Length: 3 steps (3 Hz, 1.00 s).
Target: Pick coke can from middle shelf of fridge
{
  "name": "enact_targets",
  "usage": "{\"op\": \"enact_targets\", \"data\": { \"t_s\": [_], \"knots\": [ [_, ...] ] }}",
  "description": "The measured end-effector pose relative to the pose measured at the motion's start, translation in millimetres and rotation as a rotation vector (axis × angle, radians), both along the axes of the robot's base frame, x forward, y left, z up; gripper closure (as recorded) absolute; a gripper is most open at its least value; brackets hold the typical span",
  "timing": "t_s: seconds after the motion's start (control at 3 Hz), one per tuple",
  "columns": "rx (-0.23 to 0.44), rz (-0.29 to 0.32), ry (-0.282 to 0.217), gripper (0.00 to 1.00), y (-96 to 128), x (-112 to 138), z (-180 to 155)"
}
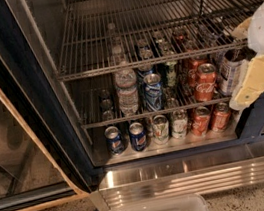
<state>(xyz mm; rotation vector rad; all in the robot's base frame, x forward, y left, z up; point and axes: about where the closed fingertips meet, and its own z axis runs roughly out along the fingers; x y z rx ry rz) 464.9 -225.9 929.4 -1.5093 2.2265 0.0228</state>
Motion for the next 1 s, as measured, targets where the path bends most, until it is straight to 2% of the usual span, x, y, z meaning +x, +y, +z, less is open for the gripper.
{"op": "enact_targets", "data": {
  "t_s": [0.33,0.67,1.0],
  "knots": [
    [0.173,-0.028,-0.046,0.00,8.0,24.5,-39.5],
    [0.216,-0.057,-0.122,0.00,10.0,44.8,-31.4],
    [0.225,-0.051,-0.130,0.00,12.8,44.8,-31.3]
  ]
}}
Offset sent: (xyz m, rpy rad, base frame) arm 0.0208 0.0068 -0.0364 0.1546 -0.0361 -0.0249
